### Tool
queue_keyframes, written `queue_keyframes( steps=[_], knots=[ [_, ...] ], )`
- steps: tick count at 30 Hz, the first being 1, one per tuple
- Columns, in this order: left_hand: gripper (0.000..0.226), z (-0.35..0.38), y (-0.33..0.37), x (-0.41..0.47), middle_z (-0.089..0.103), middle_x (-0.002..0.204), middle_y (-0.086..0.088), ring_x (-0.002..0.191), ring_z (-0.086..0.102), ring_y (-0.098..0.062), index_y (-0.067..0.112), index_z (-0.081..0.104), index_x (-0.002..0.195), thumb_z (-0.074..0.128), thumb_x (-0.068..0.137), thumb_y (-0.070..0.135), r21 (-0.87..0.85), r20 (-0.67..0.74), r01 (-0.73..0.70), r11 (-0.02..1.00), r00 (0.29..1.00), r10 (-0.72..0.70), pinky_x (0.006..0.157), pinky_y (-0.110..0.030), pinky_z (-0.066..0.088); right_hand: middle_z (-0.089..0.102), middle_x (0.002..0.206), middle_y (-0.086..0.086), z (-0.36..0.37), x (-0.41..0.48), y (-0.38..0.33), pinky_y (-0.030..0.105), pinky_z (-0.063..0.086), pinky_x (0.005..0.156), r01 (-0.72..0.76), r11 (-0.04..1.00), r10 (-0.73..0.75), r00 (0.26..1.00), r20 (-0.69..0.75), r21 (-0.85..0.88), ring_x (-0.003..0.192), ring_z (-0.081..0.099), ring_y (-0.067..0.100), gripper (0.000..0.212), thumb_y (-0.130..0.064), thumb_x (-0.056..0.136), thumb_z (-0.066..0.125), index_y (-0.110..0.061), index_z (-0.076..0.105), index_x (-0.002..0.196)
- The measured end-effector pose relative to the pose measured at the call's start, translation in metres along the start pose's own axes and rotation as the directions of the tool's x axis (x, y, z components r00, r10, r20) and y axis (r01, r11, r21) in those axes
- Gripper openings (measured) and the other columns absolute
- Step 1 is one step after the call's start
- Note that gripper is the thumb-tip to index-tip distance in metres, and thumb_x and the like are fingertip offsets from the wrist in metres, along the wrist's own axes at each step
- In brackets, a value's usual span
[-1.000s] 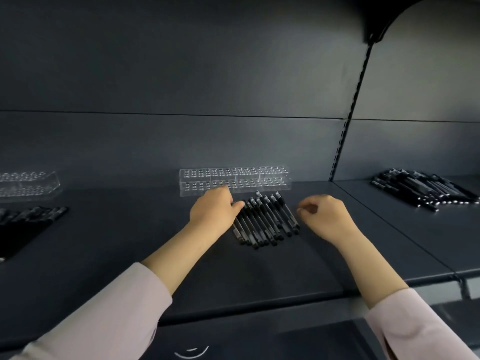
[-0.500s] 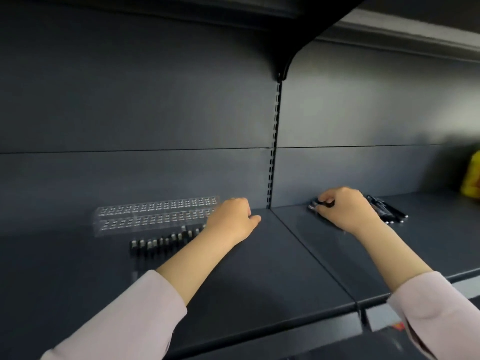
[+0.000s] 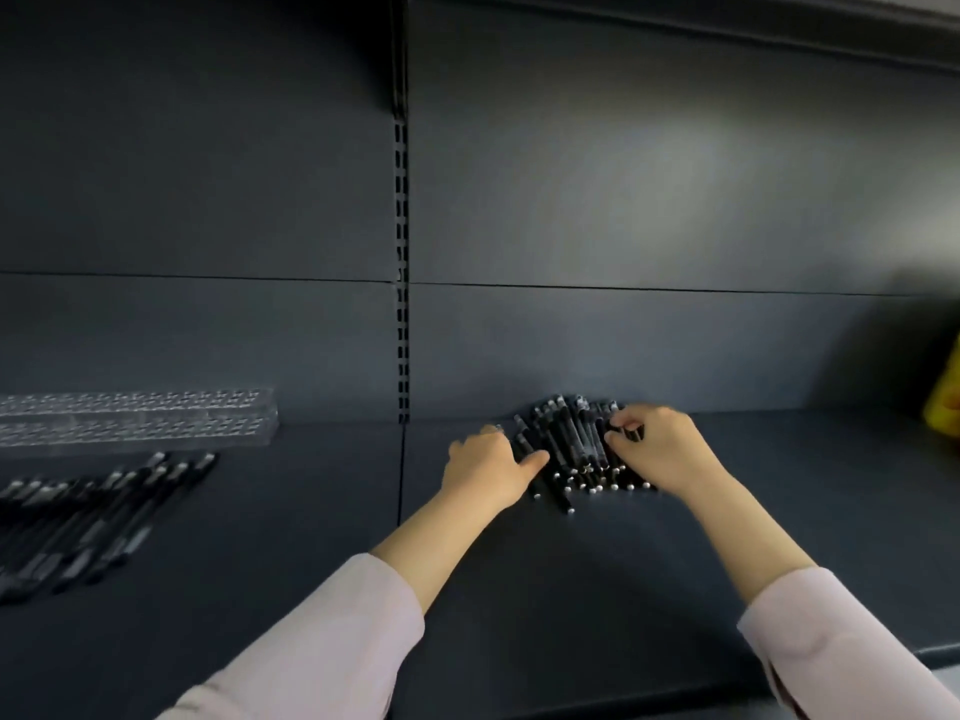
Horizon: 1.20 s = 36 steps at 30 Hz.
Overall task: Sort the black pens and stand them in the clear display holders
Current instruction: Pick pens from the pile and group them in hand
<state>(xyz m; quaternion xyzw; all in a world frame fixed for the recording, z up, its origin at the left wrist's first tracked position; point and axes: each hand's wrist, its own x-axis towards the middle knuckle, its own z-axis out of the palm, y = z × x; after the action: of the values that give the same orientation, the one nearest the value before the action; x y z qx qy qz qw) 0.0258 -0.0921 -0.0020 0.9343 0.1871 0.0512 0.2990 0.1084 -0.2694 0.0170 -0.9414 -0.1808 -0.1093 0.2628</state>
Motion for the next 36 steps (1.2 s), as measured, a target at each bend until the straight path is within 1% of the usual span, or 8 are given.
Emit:
queue_keyframes(
  steps=[4,13,17,19,21,24,29,36],
  knots=[
    [0.086,0.025,0.029,0.016,0.048,0.139,-0.012,0.137,0.03,-0.034,0.0,0.036,0.137,0.05,0.087,0.068,-0.002,-0.087,0.032,0.999,0.996,-0.032,0.1,-0.04,0.04,0.064,0.117,0.004,0.018,0.021,0.024,0.042,0.044,0.099,0.036,0.999,-0.035,0.999,-0.02,0.023,0.113,0.055,0.027,0.026,-0.034,0.086,0.064,-0.023,0.069,0.109],
    [0.096,0.055,0.069,0.048,0.035,0.149,-0.01,0.14,0.027,-0.031,0.004,0.025,0.145,0.07,0.079,0.058,-0.206,-0.119,0.164,0.965,0.974,-0.191,0.107,-0.038,0.034,0.069,0.109,0.002,0.021,0.048,0.051,0.022,0.041,0.086,0.07,0.978,-0.079,0.996,0.041,0.194,0.101,0.061,0.016,0.02,-0.023,0.091,0.061,-0.015,0.072,0.105],
    [0.088,0.052,0.071,0.055,0.041,0.142,-0.01,0.131,0.041,-0.03,0.006,0.031,0.138,0.079,0.076,0.045,-0.358,-0.034,0.236,0.903,0.964,-0.265,0.1,-0.04,0.045,0.071,0.105,-0.001,0.022,0.052,0.053,0.017,0.036,0.077,0.041,0.977,-0.046,0.999,0.019,0.209,0.097,0.062,0.013,0.021,-0.019,0.093,0.055,-0.015,0.073,0.102],
    [0.082,0.05,0.072,0.055,0.048,0.132,-0.007,0.109,0.053,-0.025,0.006,0.034,0.136,0.08,0.077,0.04,-0.412,0.004,0.247,0.877,0.963,-0.269,0.086,-0.035,0.048,0.071,0.105,-0.002,0.021,0.053,0.054,0.016,0.035,0.075,0.012,0.974,-0.017,1.0,0.02,0.227,0.09,0.058,0.009,0.022,-0.019,0.094,0.053,-0.017,0.073,0.104],
    [0.074,0.046,0.074,0.052,0.05,0.112,-0.002,0.082,0.05,-0.017,0.006,0.038,0.133,0.079,0.079,0.036,-0.445,0.032,0.246,0.861,0.965,-0.259,0.069,-0.029,0.043,0.071,0.101,-0.002,0.019,0.053,0.055,0.017,0.035,0.075,-0.011,0.969,0.006,1.0,0.025,0.246,0.086,0.054,0.008,0.023,-0.02,0.094,0.052,-0.018,0.073,0.105],
    [0.052,0.045,0.075,0.052,0.048,0.087,0.002,0.068,0.046,-0.012,0.007,0.047,0.12,0.077,0.083,0.028,-0.485,0.047,0.239,0.841,0.968,-0.248,0.052,-0.023,0.036,0.068,0.09,-0.002,0.018,0.052,0.055,0.02,0.036,0.072,-0.014,0.972,0.007,0.999,0.031,0.236,0.083,0.057,0.013,0.024,-0.02,0.095,0.051,-0.014,0.073,0.102],
    [0.027,0.044,0.074,0.051,0.051,0.082,-0.002,0.063,0.047,-0.013,0.013,0.047,0.096,0.071,0.085,0.022,-0.497,0.014,0.213,0.842,0.971,-0.237,0.052,-0.025,0.041,0.069,0.084,0.011,0.018,0.05,0.053,0.026,0.042,0.067,-0.002,0.974,-0.006,0.999,0.034,0.225,0.079,0.062,0.026,0.026,-0.019,0.095,0.05,-0.004,0.071,0.094],
    [0.017,0.038,0.067,0.047,0.044,0.073,-0.001,0.059,0.039,-0.013,0.014,0.045,0.09,0.062,0.09,0.016,-0.578,0.059,0.242,0.779,0.965,-0.256,0.049,-0.023,0.033,0.069,0.083,0.014,0.018,0.05,0.053,0.019,0.041,0.058,-0.022,0.965,0.014,0.999,0.034,0.26,0.08,0.063,0.029,0.025,-0.018,0.093,0.051,-0.002,0.07,0.092]
  ],
)
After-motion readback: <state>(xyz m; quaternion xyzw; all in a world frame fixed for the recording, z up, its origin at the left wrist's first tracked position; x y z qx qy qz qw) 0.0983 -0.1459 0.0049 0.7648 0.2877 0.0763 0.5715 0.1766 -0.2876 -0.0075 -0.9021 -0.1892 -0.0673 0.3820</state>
